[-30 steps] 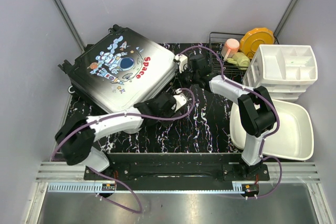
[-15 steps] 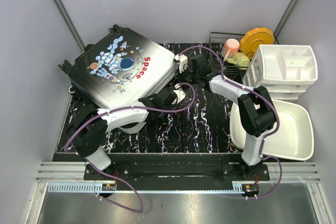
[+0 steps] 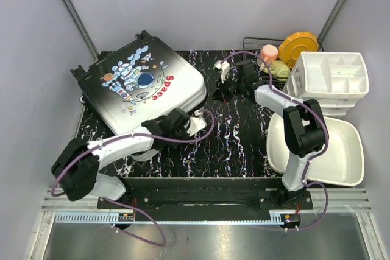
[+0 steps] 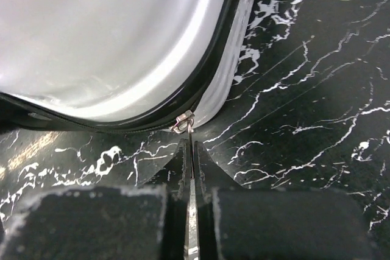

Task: Open, take out, and arrange the luggage

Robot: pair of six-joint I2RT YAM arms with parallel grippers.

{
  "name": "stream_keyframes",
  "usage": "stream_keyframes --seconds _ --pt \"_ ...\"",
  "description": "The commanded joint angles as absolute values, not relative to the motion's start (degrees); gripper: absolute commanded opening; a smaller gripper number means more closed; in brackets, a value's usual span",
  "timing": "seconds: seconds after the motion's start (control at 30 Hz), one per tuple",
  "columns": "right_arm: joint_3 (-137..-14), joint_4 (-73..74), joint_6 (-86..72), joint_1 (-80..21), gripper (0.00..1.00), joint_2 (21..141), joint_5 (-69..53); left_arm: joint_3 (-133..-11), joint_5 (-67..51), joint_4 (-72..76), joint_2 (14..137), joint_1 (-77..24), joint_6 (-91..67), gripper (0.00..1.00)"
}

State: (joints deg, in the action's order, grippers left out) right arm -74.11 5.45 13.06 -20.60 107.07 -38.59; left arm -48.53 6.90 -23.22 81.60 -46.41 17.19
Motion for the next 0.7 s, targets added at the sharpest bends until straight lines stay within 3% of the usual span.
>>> stream_keyframes --seconds 0.0,0.27,0.47,0.67 --pt "-75.8 4.5 20.2 -15.6 0.00 104.3 -36.1 -41.9 1.7 -43.5 73.1 -46.8 32.6 0.00" --pt "-87.8 -2.4 16.8 -16.8 0.00 115.4 -45.1 -37.5 -2.5 -44.0 65.2 -48.8 43.9 0.00" --pt "-95.4 -8.1 11.7 -19.9 0.00 121.5 -48.0 -38.5 -2.6 -43.0 68.3 -49.1 43.7 0.00" --pt "-94.9 -7.7 12.8 -20.7 0.00 120.1 -44.9 -43.8 -2.5 -42.9 70.4 -48.1 38.4 0.01"
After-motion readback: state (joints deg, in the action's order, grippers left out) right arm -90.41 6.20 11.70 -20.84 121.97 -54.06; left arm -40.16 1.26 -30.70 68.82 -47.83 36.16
